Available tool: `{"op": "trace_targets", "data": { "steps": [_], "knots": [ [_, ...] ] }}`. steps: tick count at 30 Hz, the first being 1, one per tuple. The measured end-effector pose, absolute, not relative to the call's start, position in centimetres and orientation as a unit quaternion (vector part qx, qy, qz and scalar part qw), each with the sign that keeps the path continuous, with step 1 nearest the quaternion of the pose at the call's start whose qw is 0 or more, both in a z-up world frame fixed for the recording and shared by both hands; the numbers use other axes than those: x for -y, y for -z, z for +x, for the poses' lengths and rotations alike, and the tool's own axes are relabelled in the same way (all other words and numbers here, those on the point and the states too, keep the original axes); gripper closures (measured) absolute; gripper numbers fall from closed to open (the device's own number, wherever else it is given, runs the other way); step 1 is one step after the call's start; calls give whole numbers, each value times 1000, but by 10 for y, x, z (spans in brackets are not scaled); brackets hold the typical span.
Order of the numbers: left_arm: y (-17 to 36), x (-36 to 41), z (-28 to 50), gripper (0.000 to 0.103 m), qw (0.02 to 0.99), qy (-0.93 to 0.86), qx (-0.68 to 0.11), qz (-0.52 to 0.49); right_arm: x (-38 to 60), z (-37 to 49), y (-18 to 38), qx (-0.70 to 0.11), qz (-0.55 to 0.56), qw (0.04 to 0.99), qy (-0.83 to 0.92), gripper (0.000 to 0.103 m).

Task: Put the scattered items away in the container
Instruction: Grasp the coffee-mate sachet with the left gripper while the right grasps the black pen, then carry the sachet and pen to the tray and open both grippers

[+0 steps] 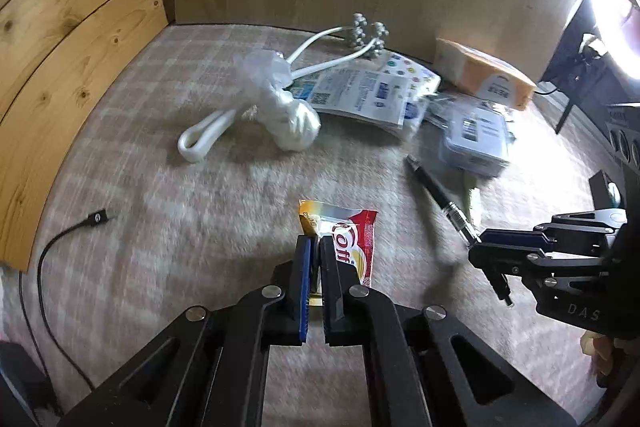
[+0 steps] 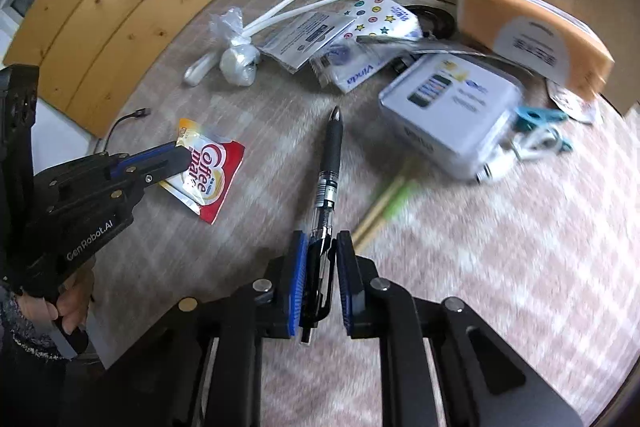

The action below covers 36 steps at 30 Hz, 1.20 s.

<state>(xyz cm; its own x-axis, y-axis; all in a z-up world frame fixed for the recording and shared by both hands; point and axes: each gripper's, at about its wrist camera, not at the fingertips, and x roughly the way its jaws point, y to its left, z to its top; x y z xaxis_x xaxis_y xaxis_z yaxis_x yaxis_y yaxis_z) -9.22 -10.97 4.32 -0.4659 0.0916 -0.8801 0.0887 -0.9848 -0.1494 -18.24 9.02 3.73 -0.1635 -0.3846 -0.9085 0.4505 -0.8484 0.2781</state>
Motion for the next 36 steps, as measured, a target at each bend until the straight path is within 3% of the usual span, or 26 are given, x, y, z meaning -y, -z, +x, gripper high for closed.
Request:
{"op": "trace_targets", "data": {
  "steps": [18, 36],
  "knots": [
    [-109, 25, -71, 99, 79, -875, 66, -474, -194, -136, -105, 22, 514, 224, 828, 89],
    [-170, -254, -73, 99, 323, -840, -32, -435, -508, -7, -165, 148, 418, -68, 894, 89]
  ]
}}
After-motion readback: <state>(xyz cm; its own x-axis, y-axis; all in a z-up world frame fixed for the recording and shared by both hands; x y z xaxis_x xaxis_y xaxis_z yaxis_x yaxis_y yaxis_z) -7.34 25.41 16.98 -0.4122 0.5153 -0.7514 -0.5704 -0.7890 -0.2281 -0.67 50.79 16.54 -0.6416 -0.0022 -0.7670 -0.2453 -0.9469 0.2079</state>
